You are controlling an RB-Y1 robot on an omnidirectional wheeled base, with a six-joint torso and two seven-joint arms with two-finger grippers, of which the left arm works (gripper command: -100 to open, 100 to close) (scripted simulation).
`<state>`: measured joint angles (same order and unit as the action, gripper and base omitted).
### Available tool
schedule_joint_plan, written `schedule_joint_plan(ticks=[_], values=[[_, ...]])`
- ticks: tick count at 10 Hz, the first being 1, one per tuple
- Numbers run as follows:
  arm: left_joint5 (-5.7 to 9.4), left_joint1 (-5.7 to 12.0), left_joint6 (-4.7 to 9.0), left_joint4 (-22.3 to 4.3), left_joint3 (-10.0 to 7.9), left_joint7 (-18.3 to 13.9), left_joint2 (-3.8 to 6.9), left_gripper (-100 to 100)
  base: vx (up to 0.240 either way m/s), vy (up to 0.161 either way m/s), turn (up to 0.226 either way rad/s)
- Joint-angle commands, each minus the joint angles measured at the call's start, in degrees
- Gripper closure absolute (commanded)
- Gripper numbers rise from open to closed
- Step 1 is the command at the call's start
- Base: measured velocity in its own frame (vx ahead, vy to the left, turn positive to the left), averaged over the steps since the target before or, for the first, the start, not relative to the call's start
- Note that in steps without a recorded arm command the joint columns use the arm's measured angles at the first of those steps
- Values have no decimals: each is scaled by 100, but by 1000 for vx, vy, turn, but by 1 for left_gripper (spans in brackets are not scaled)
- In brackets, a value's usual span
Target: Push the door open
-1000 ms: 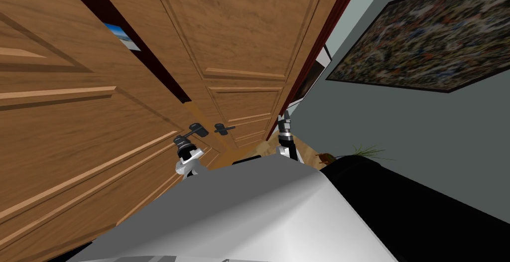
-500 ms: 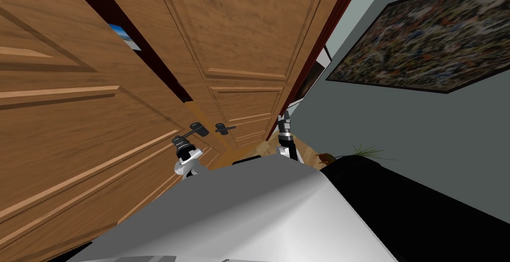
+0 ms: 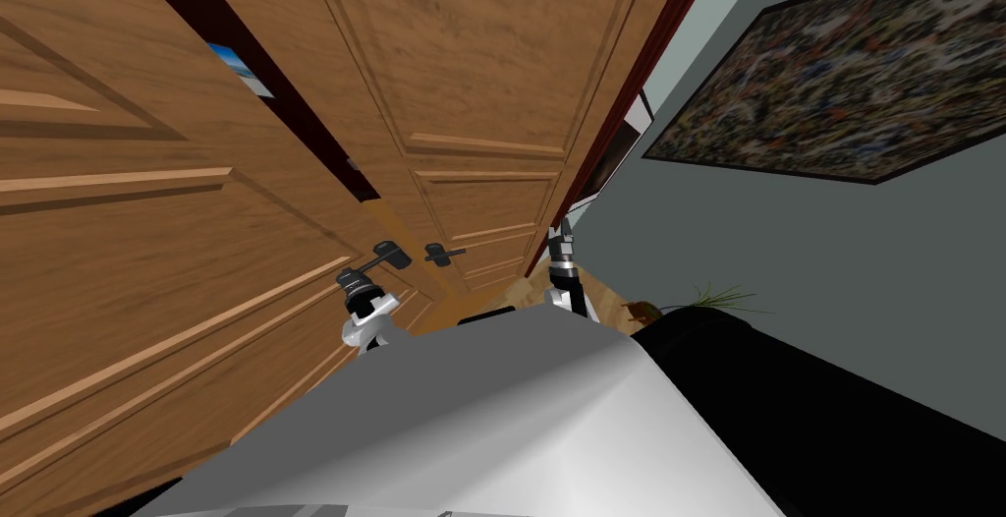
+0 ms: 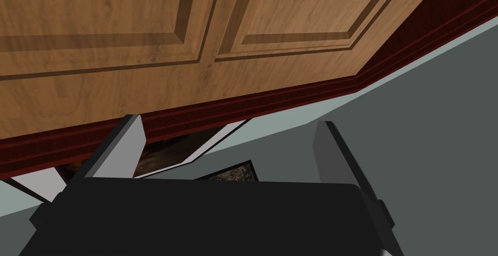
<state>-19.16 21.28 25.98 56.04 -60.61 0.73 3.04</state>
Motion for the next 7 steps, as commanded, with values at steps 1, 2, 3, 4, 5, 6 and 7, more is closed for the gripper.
schedule_joint_plan(ticks=[1,2,3,4,5,6,7], values=[[16,-30,55,173,-85,29,111,100,9,3,-7],[16,-30,55,173,-85,29,111,100,1,-2,-11],[16,-30,55,173,-85,29,111,100,2,-4,-14],[16,-30,55,173,-85,29,111,100,0,0,0],[46,111,144,-29,-207,164,43,100,-15,32,-213],[66,155,198,-47,-284,223,69,100,-27,54,-161],[72,170,217,-52,-310,243,77,100,-16,53,-59]])
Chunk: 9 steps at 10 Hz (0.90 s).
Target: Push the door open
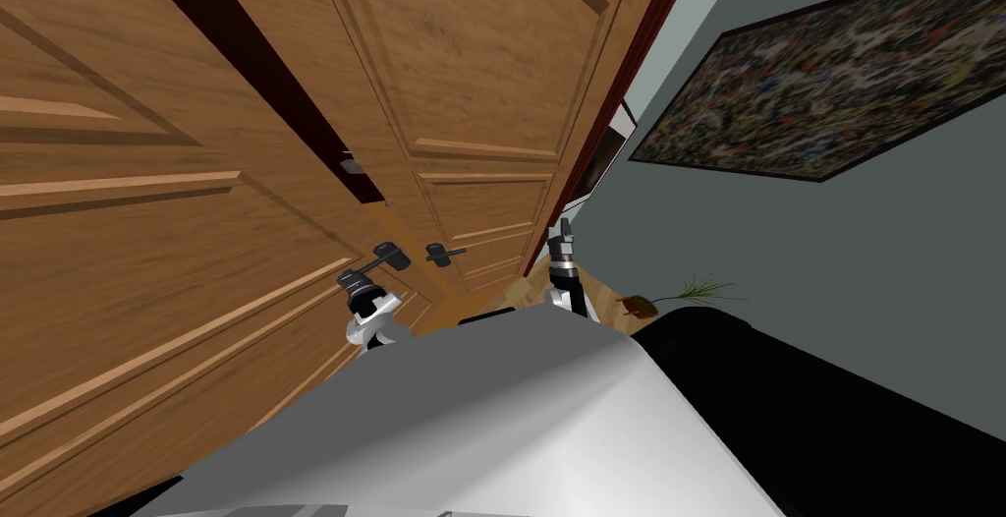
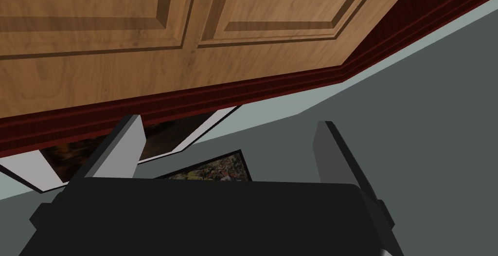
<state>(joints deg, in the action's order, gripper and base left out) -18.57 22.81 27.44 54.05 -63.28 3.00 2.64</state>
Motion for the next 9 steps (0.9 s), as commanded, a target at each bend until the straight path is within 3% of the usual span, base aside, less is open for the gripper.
schedule_joint_plan(ticks=[1,9], values=[[51,103,176,113,-192,128,157,100,-19,83,-121],[69,145,228,95,-267,185,177,100,-3,16,-18]])
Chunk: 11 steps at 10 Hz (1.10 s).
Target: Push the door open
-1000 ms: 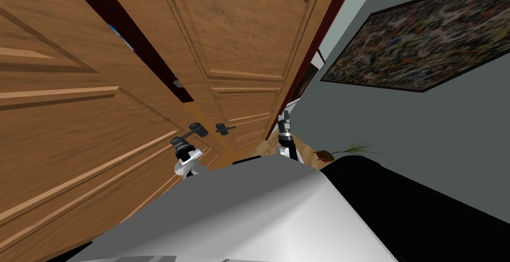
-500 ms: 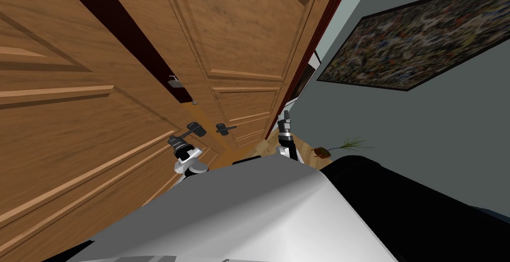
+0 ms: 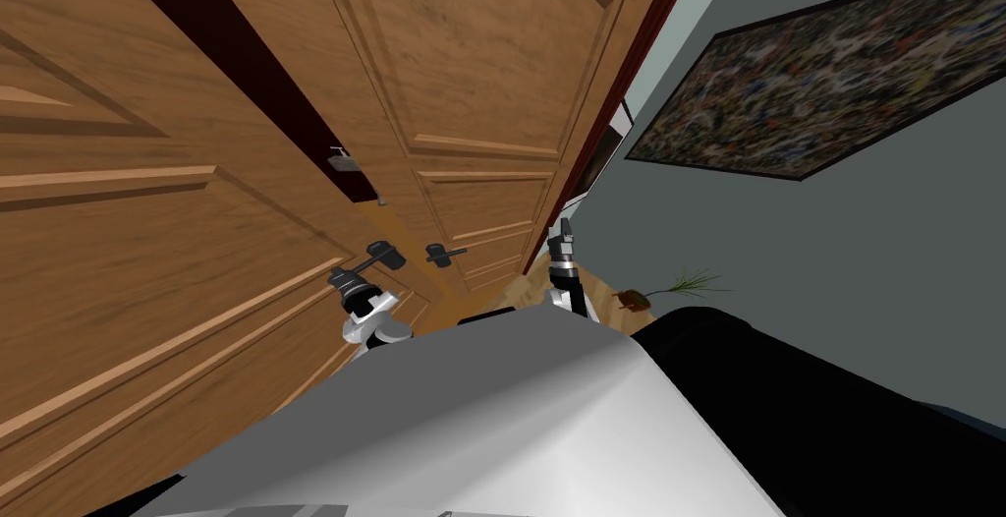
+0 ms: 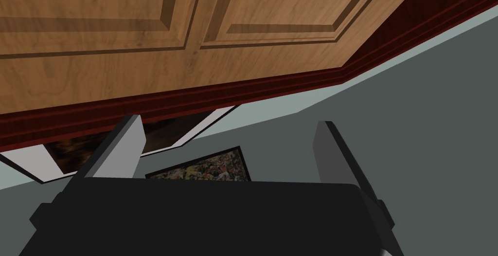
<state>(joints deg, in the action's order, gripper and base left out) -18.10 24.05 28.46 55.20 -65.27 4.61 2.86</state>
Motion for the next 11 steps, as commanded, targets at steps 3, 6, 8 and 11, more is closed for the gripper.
schedule_joint_plan(ticks=[3,6,8,11], values=[[43,68,183,-36,-149,86,173,100,-5,9,-16],[101,201,346,-88,-384,262,219,100,-15,53,-87],[113,228,379,-99,-431,297,228,100,-10,34,-35],[113,228,379,-99,-431,297,228,100,2,10,-7]])
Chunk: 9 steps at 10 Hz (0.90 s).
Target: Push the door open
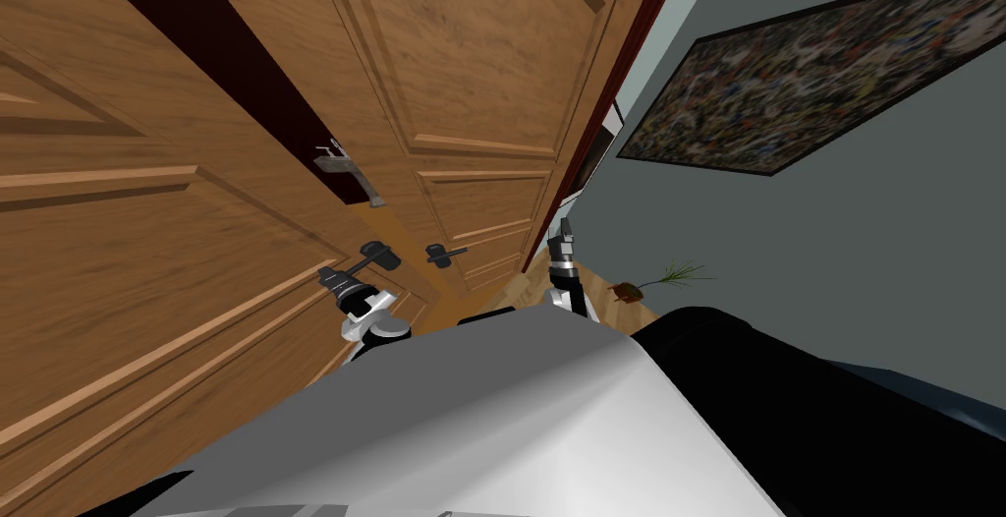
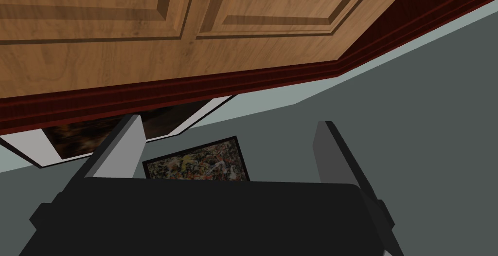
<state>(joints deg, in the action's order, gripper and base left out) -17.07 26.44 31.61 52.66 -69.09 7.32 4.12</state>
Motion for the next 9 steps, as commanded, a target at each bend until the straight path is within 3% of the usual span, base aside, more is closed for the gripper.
schedule_joint_plan(ticks=[1,5,9], values=[[50,79,175,120,-209,146,125,100,-10,27,-105],[64,110,213,108,-264,187,133,100,-14,34,-33],[104,204,327,71,-429,310,155,100,-5,18,-30]])
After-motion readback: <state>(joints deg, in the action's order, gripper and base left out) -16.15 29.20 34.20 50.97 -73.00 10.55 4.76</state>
